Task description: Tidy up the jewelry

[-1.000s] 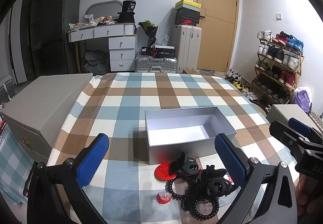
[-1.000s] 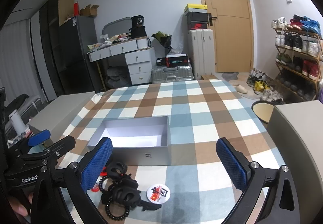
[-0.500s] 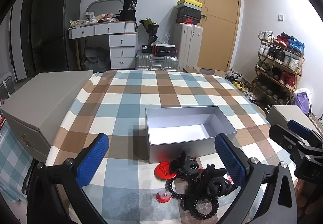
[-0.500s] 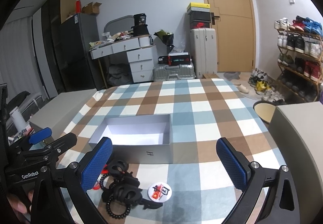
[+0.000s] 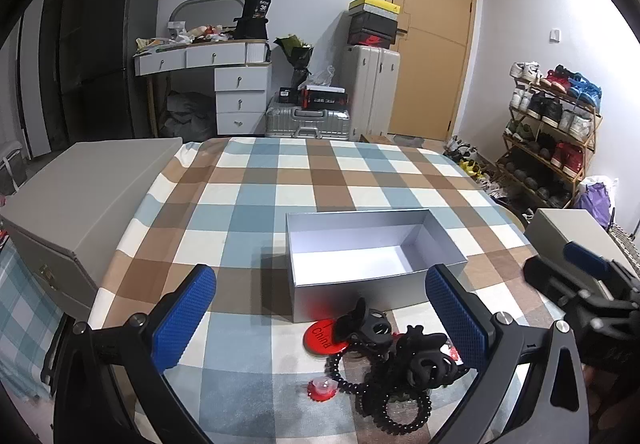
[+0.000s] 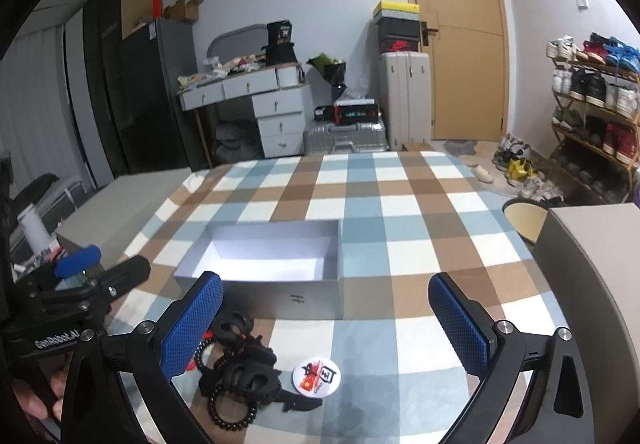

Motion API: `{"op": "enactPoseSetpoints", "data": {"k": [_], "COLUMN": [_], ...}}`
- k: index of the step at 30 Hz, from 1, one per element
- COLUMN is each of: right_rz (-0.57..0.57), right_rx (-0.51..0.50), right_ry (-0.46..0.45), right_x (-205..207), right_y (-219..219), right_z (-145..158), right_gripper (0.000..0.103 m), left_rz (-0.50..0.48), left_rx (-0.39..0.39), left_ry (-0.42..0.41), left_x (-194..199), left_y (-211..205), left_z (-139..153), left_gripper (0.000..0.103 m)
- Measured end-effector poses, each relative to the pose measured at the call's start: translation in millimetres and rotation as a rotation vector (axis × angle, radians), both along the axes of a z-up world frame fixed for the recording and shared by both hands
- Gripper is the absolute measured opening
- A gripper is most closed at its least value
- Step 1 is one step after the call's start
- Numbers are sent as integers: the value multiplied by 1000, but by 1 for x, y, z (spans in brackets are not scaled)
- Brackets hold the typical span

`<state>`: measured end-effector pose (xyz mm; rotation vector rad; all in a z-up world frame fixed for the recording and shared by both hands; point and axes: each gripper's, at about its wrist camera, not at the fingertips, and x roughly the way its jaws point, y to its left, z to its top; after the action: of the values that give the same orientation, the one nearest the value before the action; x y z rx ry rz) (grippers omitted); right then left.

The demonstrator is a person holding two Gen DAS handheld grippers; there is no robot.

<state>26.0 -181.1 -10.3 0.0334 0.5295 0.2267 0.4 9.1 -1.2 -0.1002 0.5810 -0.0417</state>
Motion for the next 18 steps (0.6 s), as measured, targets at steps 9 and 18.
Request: {"op": "enactPoseSetpoints", "data": {"k": [9, 18], "right_rz": [104, 208], "right_rx": [-9, -54], "right_ry": [202, 327], "right_x": [18, 21], "right_y": [16, 40], "right_z": [-34, -60], "right_gripper": [103, 103], "left_rz": [22, 93], "left_rx": [-25, -112], "left_ry": [-2, 26], "left_x": [3, 10], "left_y": [10, 38], "left_z": [3, 4], "left_gripper": [102, 102]}}
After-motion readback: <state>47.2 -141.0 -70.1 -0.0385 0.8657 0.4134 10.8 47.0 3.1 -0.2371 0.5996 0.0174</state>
